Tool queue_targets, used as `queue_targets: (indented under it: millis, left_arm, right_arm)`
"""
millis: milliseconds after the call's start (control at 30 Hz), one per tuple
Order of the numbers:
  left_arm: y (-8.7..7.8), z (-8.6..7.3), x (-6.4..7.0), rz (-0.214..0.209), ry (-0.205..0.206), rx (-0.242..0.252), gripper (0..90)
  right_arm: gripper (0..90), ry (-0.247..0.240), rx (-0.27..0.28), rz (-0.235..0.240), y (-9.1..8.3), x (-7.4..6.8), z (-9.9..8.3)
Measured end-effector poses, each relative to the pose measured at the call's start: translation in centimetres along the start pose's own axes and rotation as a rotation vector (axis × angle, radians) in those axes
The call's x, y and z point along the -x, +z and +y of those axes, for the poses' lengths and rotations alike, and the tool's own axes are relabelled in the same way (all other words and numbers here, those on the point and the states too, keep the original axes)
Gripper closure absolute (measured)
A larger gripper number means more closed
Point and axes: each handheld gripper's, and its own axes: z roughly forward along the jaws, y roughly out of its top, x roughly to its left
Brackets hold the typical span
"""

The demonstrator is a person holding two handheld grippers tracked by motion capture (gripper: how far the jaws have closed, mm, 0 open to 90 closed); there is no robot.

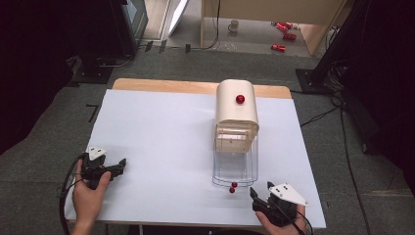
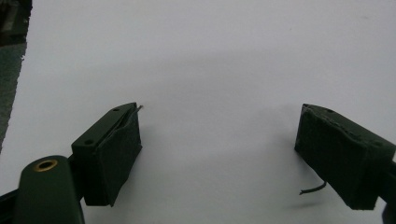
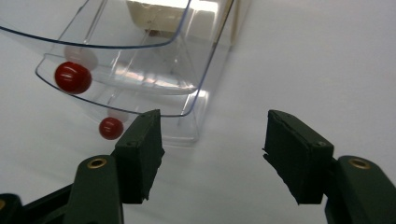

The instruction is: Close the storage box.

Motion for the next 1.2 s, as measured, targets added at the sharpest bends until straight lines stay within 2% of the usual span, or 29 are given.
queue_targets:
  millis: [133, 467, 700, 967, 1200]
  left_arm:
    - [0.0, 0.0, 0.0, 0.000, 0.000, 0.000, 14.4]
    - [0.0, 0.0, 0.0, 0.000, 0.000, 0.001, 14.4]
    - [0.0, 0.0, 0.0, 0.000, 0.000, 0.000, 14.4]
    - [0.0, 0.0, 0.0, 0.000, 0.000, 0.000, 14.4]
    - [0.0, 0.0, 0.0, 0.000, -0.001, 0.001, 14.4]
  right_arm:
    - [42.3, 0.009, 0.006, 0.025, -0.3, -0.5, 0.1]
    - [46.1, 0.005, 0.001, 0.053, -0.3, -1.7, 0.1]
    - [49.8, -0.005, -0.007, 0.088, -0.1, -3.1, 0.2]
    - [60.5, 0.005, -0.003, 0.132, 0.3, -4.2, 0.5]
    - [64.5, 0.007, 0.012, 0.126, 0.6, -5.0, 0.9]
